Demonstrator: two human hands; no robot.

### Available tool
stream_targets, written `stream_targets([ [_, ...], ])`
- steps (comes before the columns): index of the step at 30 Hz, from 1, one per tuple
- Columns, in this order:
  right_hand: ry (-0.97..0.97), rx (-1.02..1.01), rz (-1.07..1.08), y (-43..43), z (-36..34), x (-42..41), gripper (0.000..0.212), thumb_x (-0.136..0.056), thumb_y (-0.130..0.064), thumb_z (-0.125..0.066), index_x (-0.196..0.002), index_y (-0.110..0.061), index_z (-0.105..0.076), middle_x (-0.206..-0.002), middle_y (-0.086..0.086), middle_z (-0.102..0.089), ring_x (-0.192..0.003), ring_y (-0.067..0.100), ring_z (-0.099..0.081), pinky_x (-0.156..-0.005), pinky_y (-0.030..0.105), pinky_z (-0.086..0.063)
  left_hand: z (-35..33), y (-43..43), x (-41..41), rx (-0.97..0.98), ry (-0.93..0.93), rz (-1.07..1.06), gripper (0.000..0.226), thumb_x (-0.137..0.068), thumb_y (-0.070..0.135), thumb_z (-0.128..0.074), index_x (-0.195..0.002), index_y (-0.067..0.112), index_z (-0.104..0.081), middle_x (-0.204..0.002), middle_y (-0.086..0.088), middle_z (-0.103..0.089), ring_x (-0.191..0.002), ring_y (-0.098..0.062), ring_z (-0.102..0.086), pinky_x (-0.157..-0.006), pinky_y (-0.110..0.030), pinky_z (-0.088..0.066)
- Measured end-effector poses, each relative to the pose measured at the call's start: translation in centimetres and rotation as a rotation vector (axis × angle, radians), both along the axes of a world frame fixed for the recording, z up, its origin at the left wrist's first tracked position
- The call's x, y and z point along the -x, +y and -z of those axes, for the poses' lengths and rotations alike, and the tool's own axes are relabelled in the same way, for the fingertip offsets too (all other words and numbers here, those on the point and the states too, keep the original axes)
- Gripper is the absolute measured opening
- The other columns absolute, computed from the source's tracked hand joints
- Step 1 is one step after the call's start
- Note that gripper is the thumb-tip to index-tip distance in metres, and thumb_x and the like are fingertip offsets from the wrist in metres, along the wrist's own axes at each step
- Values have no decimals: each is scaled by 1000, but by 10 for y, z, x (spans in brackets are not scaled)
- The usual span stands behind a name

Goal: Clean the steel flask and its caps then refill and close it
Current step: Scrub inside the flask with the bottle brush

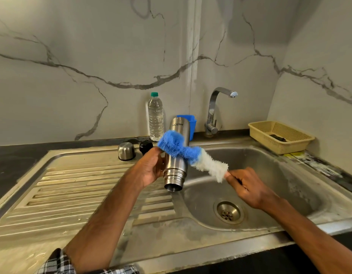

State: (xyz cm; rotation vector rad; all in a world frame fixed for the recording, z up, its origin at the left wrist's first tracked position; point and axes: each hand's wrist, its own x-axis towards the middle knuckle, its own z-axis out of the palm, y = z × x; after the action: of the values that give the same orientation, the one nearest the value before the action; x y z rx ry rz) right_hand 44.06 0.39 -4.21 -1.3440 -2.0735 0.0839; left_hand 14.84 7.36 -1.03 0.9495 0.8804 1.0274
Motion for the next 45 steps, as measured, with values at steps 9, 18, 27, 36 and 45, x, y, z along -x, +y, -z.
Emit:
stream_targets([
  [9, 85, 19, 103, 0, -2, 4, 49, -104, -25, -46, -55, -25, -44, -50, -6, -42, -45, 7, -35, -48, 21, -25, 3, -4, -5, -21, 56, 67, 68, -75, 42, -79, -129, 5, -61, -109, -13, -70, -94, -27, -69, -84, -40, -58],
  [18, 105, 22, 115, -4, -9, 6, 50, -104, -21, -47, -54, -29, -42, -49, -10, -40, -43, 8, -37, -45, 18, -31, 9, 1, -8, -40, 104, 105, 67, -74, 46, -84, -126, 7, -66, -120, -18, -69, -107, -33, -66, -109, -51, -47],
  [27, 106, 25, 160, -2, -11, 1, 49, -104, -21, -46, -55, -23, -44, -49, -8, -43, -42, 8, -36, -45, 19, -32, 12, 1, -8, -68, 159, 152, 94, -52, 55, -95, -128, 7, -66, -127, -20, -67, -117, -37, -65, -110, -51, -47],
  [36, 149, 51, 243, -1, -14, -2, 51, -105, -23, -46, -55, -20, -41, -51, -5, -42, -46, 7, -33, -45, 20, -33, 9, 0, -4, -40, 106, 157, 72, -76, 44, -83, -131, 3, -61, -132, -24, -64, -114, -36, -65, -112, -52, -45],
  [45, 140, 107, 310, 3, -17, -8, 45, -105, -25, -43, -61, -20, -49, -56, -5, -48, -48, 6, -39, -44, 17, -32, 6, -6, -5, -89, 123, 219, 92, -60, 53, -93, -132, 4, -62, -134, -23, -63, -114, -34, -64, -110, -51, -46],
])
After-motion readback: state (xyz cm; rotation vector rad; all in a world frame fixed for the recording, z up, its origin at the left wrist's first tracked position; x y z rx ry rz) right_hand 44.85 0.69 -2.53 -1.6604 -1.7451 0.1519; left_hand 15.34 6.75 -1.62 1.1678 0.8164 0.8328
